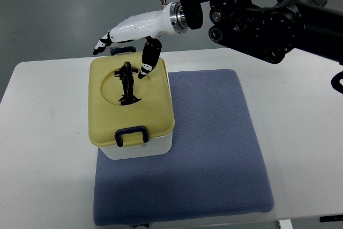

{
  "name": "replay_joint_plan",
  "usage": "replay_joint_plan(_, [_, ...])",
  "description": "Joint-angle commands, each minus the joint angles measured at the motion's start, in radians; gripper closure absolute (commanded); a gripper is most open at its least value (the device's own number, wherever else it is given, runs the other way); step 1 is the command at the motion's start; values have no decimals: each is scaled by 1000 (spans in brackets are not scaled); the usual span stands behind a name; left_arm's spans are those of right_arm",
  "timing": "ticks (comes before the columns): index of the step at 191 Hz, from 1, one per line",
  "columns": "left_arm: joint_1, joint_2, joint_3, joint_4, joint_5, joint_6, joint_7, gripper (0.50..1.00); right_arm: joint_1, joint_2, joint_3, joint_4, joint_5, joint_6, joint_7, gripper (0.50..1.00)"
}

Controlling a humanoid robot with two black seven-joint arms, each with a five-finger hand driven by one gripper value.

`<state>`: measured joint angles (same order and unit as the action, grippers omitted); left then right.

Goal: Open white storage box with right hand
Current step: 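Lower the right hand and close its fingers around the black lid handle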

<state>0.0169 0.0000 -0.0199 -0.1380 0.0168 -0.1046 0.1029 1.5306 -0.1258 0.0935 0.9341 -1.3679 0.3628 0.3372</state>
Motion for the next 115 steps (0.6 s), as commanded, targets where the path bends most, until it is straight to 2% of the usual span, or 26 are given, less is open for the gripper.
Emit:
replay_joint_plan(1, [0, 0, 0, 0, 0, 0, 0, 500, -12, 9, 0, 0, 0, -21, 2, 634])
replay_joint_plan(18, [2, 0, 2, 0, 0, 0, 0, 500, -24, 14, 0, 0, 0, -38, 3, 650])
replay_joint_plan(38, [3, 0, 0, 0, 0, -1, 0, 500, -33, 14, -1, 0, 0, -41, 3, 699])
replay_joint_plan(97, [6, 0, 0, 0, 0, 0, 0, 500, -55, 12, -1, 0, -8, -51, 3, 746])
replay_joint_plan(115, [6, 0, 0, 0, 0, 0, 0, 500, -61, 14, -1, 0, -17, -58, 5, 787])
